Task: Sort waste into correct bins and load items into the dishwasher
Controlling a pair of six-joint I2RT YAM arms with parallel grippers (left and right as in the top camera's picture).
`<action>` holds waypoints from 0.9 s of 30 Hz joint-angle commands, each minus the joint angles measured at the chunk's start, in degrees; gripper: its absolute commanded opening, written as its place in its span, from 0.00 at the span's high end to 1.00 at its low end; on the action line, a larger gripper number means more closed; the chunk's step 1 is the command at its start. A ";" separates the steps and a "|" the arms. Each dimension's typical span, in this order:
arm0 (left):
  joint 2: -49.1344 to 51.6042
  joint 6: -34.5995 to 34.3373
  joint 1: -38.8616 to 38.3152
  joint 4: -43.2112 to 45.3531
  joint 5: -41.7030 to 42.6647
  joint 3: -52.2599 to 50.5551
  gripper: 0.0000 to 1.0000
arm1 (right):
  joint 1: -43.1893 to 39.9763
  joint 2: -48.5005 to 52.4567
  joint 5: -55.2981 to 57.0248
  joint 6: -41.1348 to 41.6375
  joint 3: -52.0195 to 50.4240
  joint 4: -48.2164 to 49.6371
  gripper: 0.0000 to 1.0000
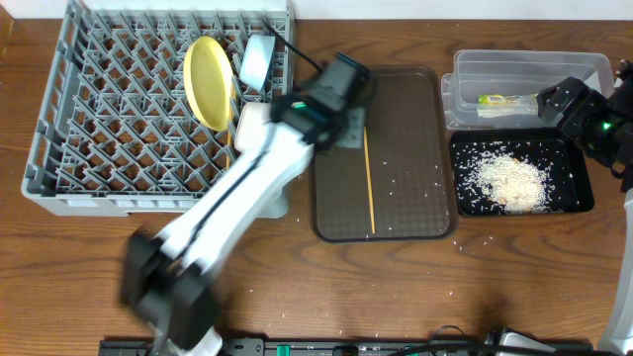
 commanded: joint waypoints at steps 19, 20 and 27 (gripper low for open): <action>0.22 -5.49 -0.57 -3.76 -5.92 -2.32 0.69 | -0.07 0.11 -0.04 0.35 0.85 0.09 0.01; 1.81 -7.23 -1.53 -3.65 -5.95 -2.32 0.69 | -0.07 0.11 -0.04 0.35 0.85 0.09 0.01; 14.49 -17.46 -5.86 -2.73 -4.46 -2.32 0.69 | -0.07 0.11 -0.04 0.35 0.85 0.09 0.01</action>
